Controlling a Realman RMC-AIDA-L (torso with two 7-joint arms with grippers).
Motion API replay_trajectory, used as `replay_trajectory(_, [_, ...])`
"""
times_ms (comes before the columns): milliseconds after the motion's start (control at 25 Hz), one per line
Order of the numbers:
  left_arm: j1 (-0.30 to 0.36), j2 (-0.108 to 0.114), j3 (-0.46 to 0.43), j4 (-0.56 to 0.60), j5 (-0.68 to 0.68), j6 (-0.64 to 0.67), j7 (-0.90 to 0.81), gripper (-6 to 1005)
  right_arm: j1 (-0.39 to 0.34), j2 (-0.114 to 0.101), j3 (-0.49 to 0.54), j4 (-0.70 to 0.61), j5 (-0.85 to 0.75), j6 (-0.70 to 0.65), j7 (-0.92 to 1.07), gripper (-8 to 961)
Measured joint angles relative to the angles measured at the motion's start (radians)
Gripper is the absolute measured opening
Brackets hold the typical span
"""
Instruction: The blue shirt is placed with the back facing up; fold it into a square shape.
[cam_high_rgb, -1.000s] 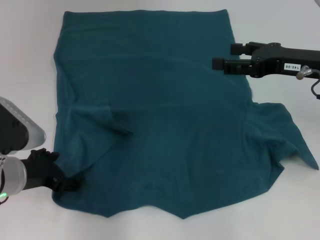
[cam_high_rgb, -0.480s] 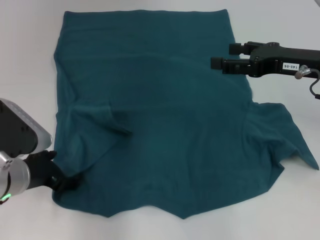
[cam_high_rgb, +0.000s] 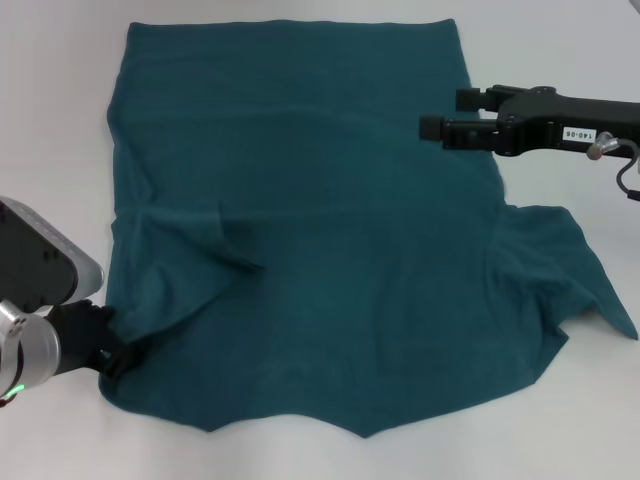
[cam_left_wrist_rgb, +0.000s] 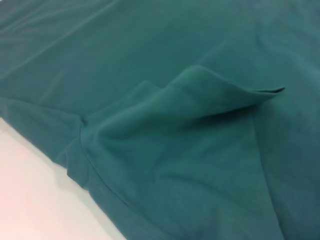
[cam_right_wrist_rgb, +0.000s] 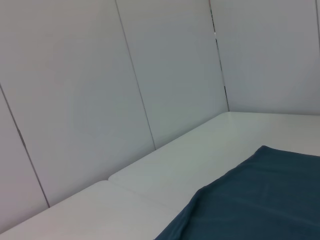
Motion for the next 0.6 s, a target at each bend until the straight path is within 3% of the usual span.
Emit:
replay_trajectory(400, [0.024,0.0,0.002,0.028,-0.024,0.001,-0.009,488,-0.005,0.004,0.0,0.0,0.0,0.0,-0.001,912])
replay_trajectory(600, [0.029,0.0,0.0,0.029,-0.042,0.001,-0.018,217,-0.005,0.008,0.0,0.002,0.0,0.01,-0.005,911])
